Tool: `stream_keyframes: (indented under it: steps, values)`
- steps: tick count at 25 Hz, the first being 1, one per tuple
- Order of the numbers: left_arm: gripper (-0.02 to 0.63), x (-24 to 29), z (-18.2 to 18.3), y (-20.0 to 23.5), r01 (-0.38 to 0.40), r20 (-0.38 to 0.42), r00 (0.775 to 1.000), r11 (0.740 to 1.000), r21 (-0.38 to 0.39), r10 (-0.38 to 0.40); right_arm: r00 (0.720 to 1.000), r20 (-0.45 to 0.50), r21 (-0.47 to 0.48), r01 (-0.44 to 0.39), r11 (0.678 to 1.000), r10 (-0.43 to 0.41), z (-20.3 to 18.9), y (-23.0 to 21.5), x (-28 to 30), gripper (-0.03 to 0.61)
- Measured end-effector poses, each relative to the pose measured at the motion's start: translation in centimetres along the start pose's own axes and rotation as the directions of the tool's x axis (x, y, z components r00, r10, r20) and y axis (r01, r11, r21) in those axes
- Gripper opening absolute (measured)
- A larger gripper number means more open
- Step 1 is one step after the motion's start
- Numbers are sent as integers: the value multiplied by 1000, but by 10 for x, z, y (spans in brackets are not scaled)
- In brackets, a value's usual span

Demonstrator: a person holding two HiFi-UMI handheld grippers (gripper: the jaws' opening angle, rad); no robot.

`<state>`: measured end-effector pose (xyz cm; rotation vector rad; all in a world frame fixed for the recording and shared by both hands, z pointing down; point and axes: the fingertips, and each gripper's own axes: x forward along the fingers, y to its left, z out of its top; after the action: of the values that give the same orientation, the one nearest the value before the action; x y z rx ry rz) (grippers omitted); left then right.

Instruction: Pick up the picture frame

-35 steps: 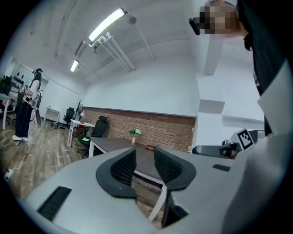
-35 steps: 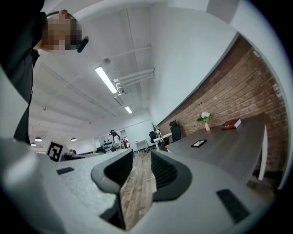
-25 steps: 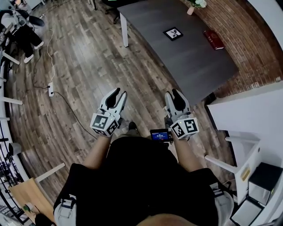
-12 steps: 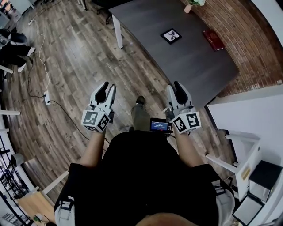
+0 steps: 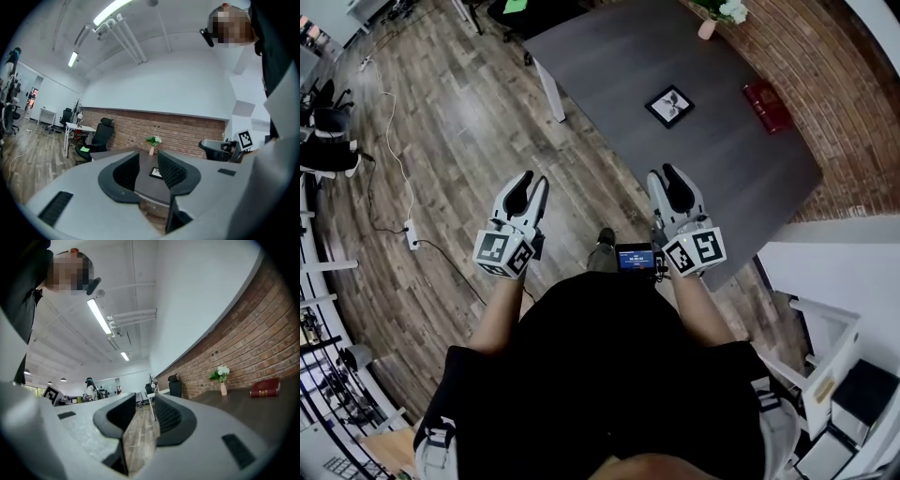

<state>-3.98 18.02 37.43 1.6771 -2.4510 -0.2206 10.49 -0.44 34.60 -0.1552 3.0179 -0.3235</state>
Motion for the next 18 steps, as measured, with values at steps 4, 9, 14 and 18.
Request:
stream_keyframes:
  steps: [4,9,14,18]
  values:
    - [111,57,17,21,20,-1,1000,1000,17,-20,1000,2,5,-7,1000,7,5,-34,43,129]
    - [112,114,33,41,61,-7,998,998,13,-61,999,4,29,32,999,-32,4,-72,77,129]
    - [110,166,43,58,126,-22,992,992,13,-125,997,-19,57,77,995,-76,-9,-96,100,129]
    - [112,216,40,72,202,-40,978,979,-11,-203,987,-29,65,159,985,-157,-17,-122,119,129]
